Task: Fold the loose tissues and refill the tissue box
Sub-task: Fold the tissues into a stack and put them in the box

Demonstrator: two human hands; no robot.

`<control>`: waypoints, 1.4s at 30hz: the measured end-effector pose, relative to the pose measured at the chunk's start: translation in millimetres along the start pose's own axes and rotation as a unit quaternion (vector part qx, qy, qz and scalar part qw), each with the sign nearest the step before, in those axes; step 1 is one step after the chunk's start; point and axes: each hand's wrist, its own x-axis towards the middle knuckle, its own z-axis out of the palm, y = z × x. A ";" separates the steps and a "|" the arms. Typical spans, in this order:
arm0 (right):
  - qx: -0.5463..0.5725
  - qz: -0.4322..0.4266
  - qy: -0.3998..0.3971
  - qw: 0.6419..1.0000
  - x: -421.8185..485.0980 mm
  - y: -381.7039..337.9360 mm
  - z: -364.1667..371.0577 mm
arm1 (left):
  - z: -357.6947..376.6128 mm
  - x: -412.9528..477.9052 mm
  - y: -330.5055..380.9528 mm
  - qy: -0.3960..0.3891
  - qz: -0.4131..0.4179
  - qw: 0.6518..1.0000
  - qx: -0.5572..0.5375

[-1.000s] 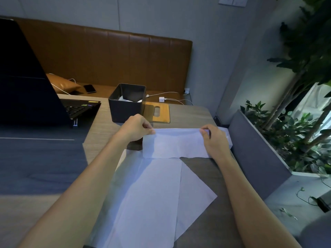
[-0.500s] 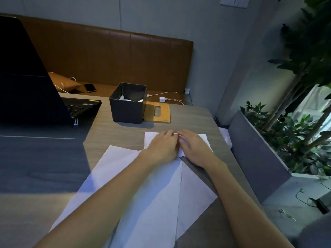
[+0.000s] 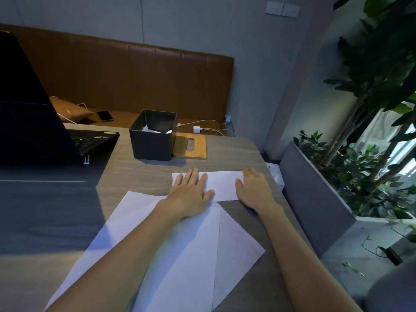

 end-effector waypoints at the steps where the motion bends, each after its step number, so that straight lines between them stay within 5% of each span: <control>1: -0.005 0.012 0.019 1.000 -1.6 -2.3 -2.0 | 0.7 0.2 0.2 0.004 -0.001 1.000 0.003; 6: -0.024 0.102 0.032 0.994 -8.0 -9.4 -11.7 | 4.2 2.8 3.8 0.009 -0.015 0.999 0.036; 14: 0.062 0.109 0.018 0.992 -15.9 -14.6 -18.7 | 3.0 2.5 6.6 0.012 -0.022 0.998 0.055; 27: 0.262 0.128 0.126 0.948 -10.4 -15.1 -24.5 | -6.5 -5.3 9.4 0.035 -0.014 0.999 -0.001; 32: 0.272 0.127 0.152 0.942 -7.9 -8.8 -27.7 | -25.3 -12.6 -3.1 0.154 -0.041 0.987 -0.036; 36: 0.286 0.086 0.163 0.940 -8.7 -18.7 -26.0 | -25.5 -17.6 -5.9 0.068 -0.063 0.996 0.005; 42: 0.319 0.023 0.117 0.940 -13.5 -63.4 -20.4 | -20.3 -15.6 -4.9 0.047 -0.037 0.998 0.029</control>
